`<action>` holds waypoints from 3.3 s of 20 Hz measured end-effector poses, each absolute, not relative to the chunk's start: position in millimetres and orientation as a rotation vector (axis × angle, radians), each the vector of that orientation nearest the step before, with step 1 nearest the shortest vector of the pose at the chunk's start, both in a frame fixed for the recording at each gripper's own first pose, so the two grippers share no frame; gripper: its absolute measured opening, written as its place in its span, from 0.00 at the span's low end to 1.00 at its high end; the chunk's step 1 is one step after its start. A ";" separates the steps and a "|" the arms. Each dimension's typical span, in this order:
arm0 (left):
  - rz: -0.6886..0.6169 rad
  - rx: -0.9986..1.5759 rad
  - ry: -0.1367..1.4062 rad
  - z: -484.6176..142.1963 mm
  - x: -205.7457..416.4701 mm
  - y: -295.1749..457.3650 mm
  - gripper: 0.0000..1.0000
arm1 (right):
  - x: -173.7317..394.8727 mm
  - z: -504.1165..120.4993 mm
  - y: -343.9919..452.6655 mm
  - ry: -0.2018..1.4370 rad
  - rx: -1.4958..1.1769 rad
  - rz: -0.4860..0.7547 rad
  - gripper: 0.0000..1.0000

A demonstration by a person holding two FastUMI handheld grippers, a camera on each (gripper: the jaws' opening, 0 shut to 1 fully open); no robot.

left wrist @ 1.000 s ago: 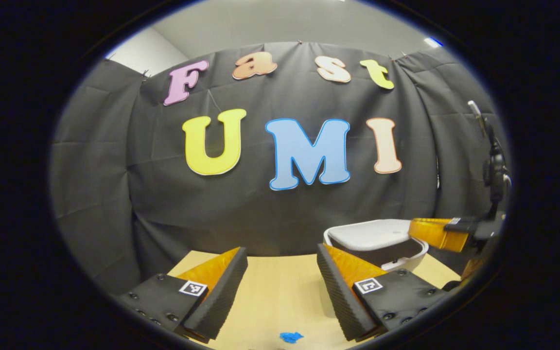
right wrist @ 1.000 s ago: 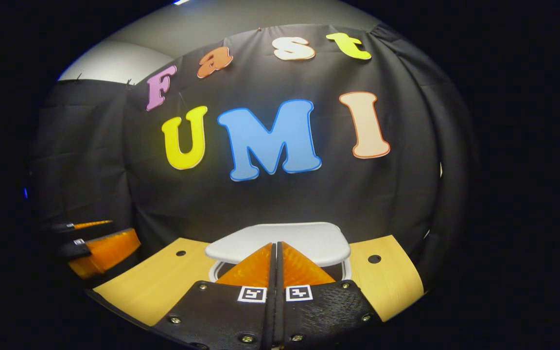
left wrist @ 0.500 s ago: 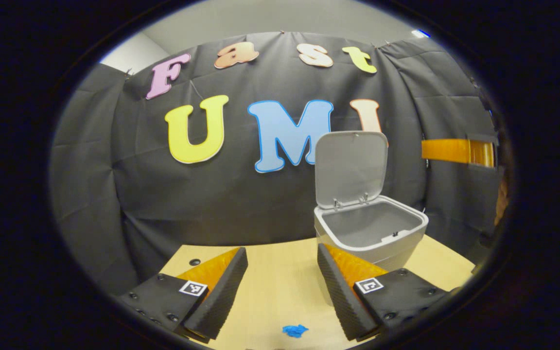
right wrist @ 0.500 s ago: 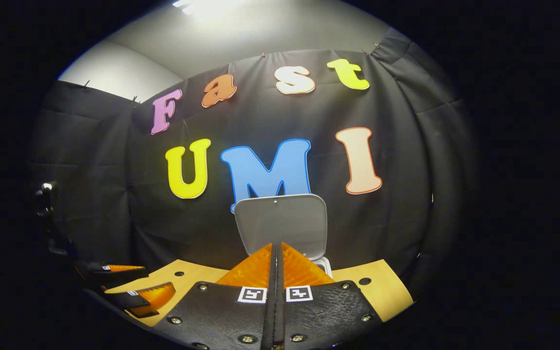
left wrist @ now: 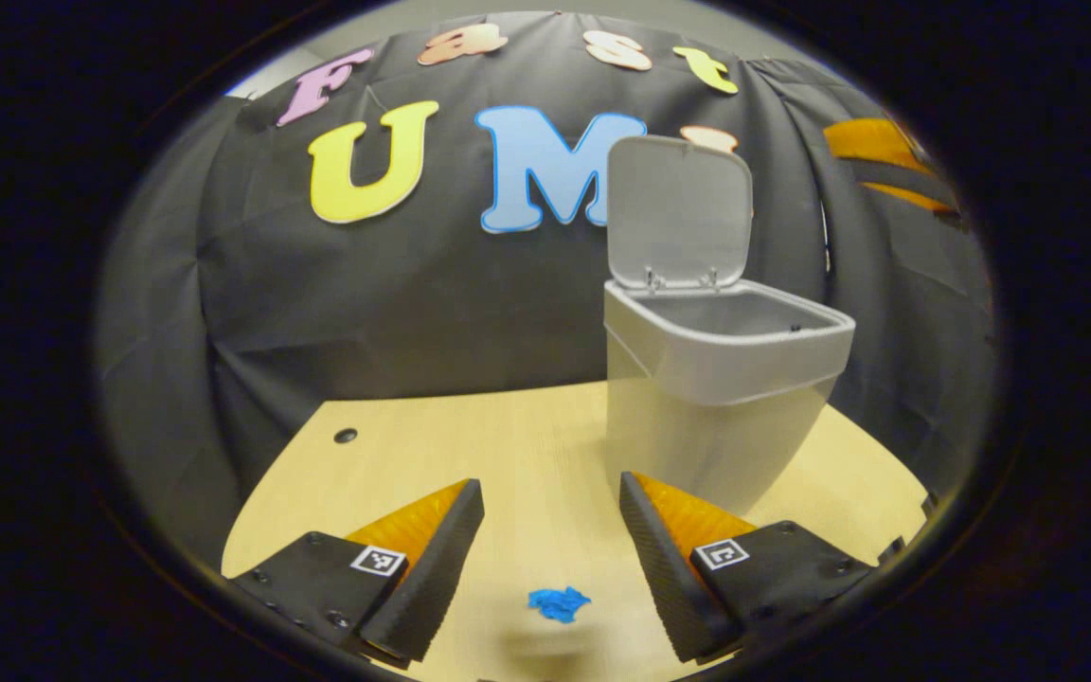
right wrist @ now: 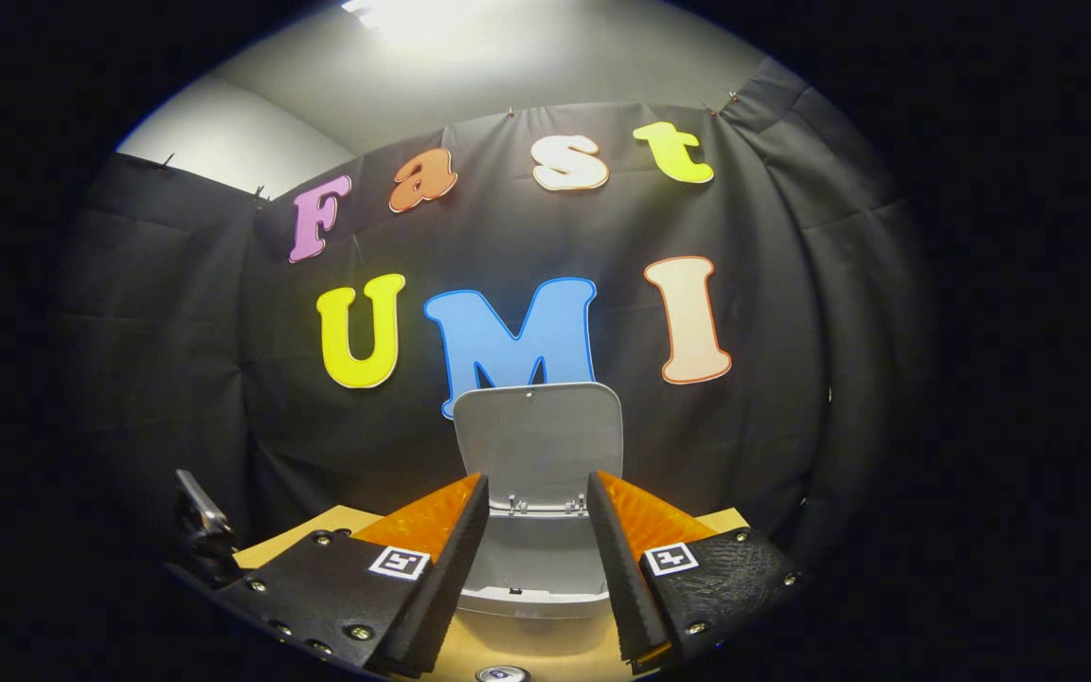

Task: Press the lid of the desktop garbage bin to open it, pick up the crumpled paper on the desktop and throw it into the bin, then pick up the pop can on the desktop and drop it into the bin, and finally close the garbage bin lid.

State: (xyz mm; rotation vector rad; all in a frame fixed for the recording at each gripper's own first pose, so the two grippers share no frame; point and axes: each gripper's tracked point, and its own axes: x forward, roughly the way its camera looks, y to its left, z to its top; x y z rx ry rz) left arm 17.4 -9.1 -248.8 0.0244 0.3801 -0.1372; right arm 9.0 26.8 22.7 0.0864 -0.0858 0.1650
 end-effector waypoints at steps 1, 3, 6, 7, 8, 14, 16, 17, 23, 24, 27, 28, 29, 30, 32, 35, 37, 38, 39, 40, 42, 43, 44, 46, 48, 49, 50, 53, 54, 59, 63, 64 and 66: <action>-0.135 0.021 0.411 -264.3 15.6 -8.3 0.99 | 7.3 23.0 23.8 -0.087 0.083 0.156 0.68; -0.131 0.007 0.467 -294.7 12.2 -6.9 0.95 | 5.3 21.3 18.9 -0.084 0.083 0.139 0.68; -0.122 -0.007 0.565 -341.6 12.0 -2.0 0.95 | 0.5 15.5 9.2 -0.069 0.095 0.112 0.68; -0.119 -0.006 0.592 -353.9 10.7 -0.5 0.96 | -1.2 14.5 5.5 -0.065 0.095 0.102 0.68; -0.119 -0.007 0.620 -368.1 7.8 -1.4 0.96 | -2.4 12.2 2.2 -0.061 0.095 0.090 0.68; -0.119 -0.010 0.733 -405.8 0.6 1.9 0.99 | -6.7 7.3 -14.2 -0.048 0.108 0.041 0.68; -0.119 -0.016 0.755 -407.1 -1.3 4.5 0.99 | -6.5 6.8 -16.2 -0.047 0.108 0.035 0.68; -0.116 -0.015 0.765 -408.2 -2.0 5.6 0.99 | -6.2 7.2 -16.5 -0.046 0.109 0.034 0.68; -0.076 -0.016 0.817 -413.1 -1.8 32.9 0.63 | -1.7 2.4 -14.4 -0.034 0.103 0.036 0.68; -0.073 -0.019 0.826 -412.8 -1.8 34.6 0.54 | -1.6 2.4 -14.2 -0.032 0.101 0.037 0.68; -0.063 0.011 0.820 -402.4 4.6 43.2 0.49 | -0.4 1.9 -14.2 -0.030 0.100 0.037 0.68; -0.070 0.003 0.825 -399.3 7.5 43.9 0.29 | -0.5 2.3 -14.5 -0.030 0.100 0.036 0.68; -0.077 -0.003 0.832 -395.8 9.9 44.0 0.29 | -0.4 2.1 -14.3 -0.031 0.101 0.036 0.68; -0.076 0.001 0.830 -390.5 13.5 46.6 0.29 | -0.4 2.7 -14.5 -0.032 0.101 0.036 0.68; -0.076 0.001 0.817 -374.0 22.7 51.0 0.31 | -0.4 2.5 -15.4 -0.033 0.100 0.035 0.68; -0.080 -0.007 0.760 -330.7 45.0 56.6 0.31 | -0.1 2.0 -16.5 -0.034 0.098 0.034 0.68; -0.086 0.004 0.696 -289.8 66.0 61.7 0.31 | 0.5 2.4 -16.3 -0.036 0.097 0.035 0.68; -0.089 0.011 0.659 -296.5 46.3 57.6 0.31 | 0.5 2.5 -16.0 -0.037 0.096 0.037 0.68; -0.093 0.020 0.620 -271.9 59.2 54.4 0.29 | 0.8 2.5 -15.7 -0.037 0.095 0.038 0.68; -0.097 0.029 0.582 -242.7 72.1 59.0 0.31 | 0.8 2.6 -15.2 -0.036 0.093 0.041 0.68; -0.098 0.040 0.510 -206.5 80.3 58.1 0.29 | 1.0 2.4 -13.6 -0.037 0.090 0.048 0.68; -0.101 0.041 0.476 -189.7 84.4 55.9 0.28 | 0.4 2.6 -13.4 -0.038 0.088 0.050 0.68; -0.106 0.037 0.441 -172.4 88.7 54.0 0.28 | 0.1 3.0 -12.8 -0.039 0.087 0.052 0.68; -0.118 0.035 0.371 -134.9 98.2 48.3 0.28 | -0.1 4.3 -11.7 -0.042 0.083 0.057 0.68; -0.132 0.032 0.296 -94.6 109.0 38.9 0.28 | -1.4 5.6 -12.2 -0.047 0.077 0.058 0.68; -0.142 0.028 0.257 -75.0 114.4 31.7 0.25 | -1.9 5.1 -12.8 -0.049 0.076 0.059 0.68; -0.150 0.023 0.218 -50.5 117.2 24.8 0.27 | -2.3 6.1 -13.4 -0.050 0.076 0.059 0.68; -0.186 0.006 0.123 4.1 127.6 8.3 0.31 | -5.5 7.1 -17.3 -0.054 0.071 0.053 0.68; -0.199 0.005 0.099 17.0 133.2 2.6 0.31 | -6.6 7.3 -19.1 -0.056 0.070 0.050 0.68; -0.258 -0.001 0.016 61.5 142.8 -28.6 0.28 | -13.6 5.4 -30.4 -0.060 0.071 0.027 0.68; -0.295 0.007 0.011 69.5 153.7 -54.9 0.29 | -19.3 1.9 -40.4 -0.053 0.077 0.005 0.68; -0.305 0.007 0.010 70.3 154.4 -62.2 0.29 | -20.9 1.0 -43.9 -0.053 0.078 -0.002 0.68; -0.328 0.008 0.011 72.3 158.1 -76.6 0.28 | -23.0 -0.7 -50.3 -0.049 0.079 -0.017 0.68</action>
